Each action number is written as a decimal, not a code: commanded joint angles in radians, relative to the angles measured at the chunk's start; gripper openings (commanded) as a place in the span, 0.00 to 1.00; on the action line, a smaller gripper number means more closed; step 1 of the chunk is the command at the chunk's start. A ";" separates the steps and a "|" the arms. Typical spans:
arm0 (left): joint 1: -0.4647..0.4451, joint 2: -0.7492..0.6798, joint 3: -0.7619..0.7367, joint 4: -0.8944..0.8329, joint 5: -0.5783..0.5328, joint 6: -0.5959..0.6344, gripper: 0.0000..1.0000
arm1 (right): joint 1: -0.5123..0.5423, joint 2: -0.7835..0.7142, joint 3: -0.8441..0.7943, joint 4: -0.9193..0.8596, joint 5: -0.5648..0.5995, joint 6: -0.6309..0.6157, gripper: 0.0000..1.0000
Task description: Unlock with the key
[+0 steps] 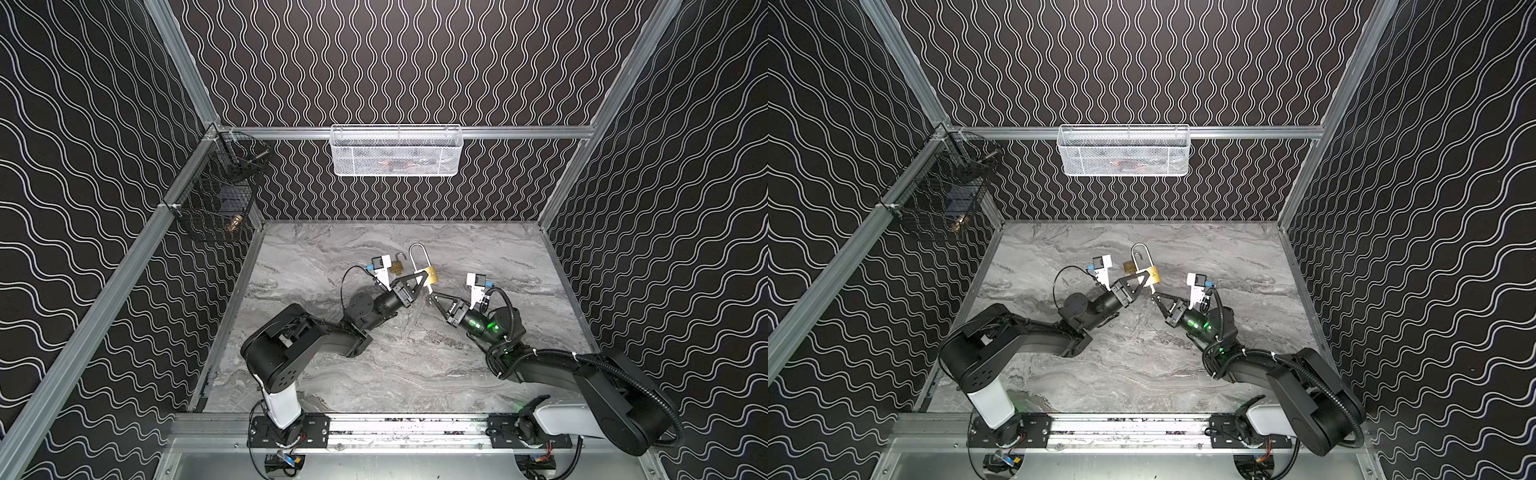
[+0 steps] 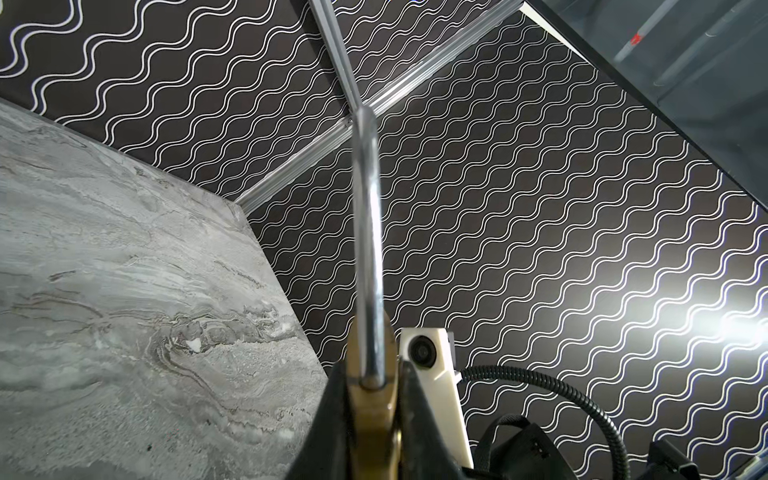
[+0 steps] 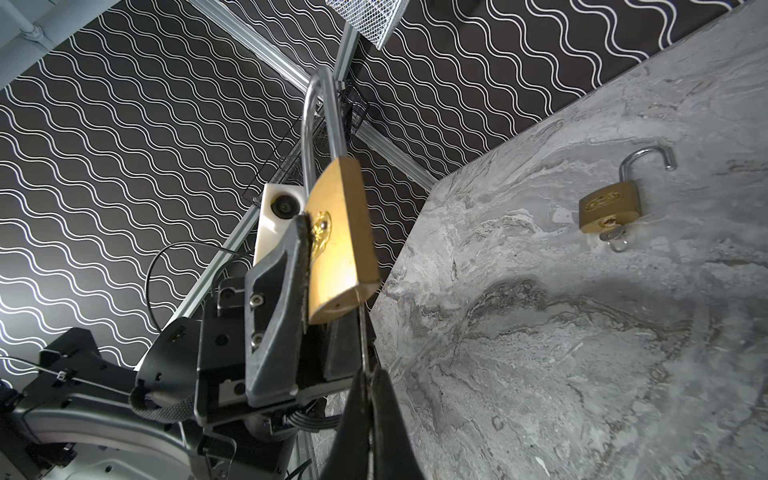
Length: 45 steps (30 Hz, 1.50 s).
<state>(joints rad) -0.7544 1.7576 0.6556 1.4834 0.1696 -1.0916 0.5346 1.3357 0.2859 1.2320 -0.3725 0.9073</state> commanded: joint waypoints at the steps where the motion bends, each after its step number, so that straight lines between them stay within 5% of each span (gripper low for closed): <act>1: 0.001 -0.007 -0.001 0.069 -0.012 0.031 0.00 | 0.001 -0.002 0.007 0.085 -0.013 0.007 0.00; 27: 0.020 -0.019 -0.016 0.069 -0.010 0.105 0.00 | 0.001 -0.003 0.013 0.112 -0.057 0.030 0.00; 45: 0.064 -0.072 -0.003 0.070 0.088 0.025 0.00 | -0.001 0.102 0.036 0.298 -0.100 0.105 0.00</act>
<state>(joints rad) -0.6922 1.6989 0.6609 1.4731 0.2470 -1.0531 0.5339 1.4334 0.3058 1.4303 -0.4583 0.9871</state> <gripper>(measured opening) 0.156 0.053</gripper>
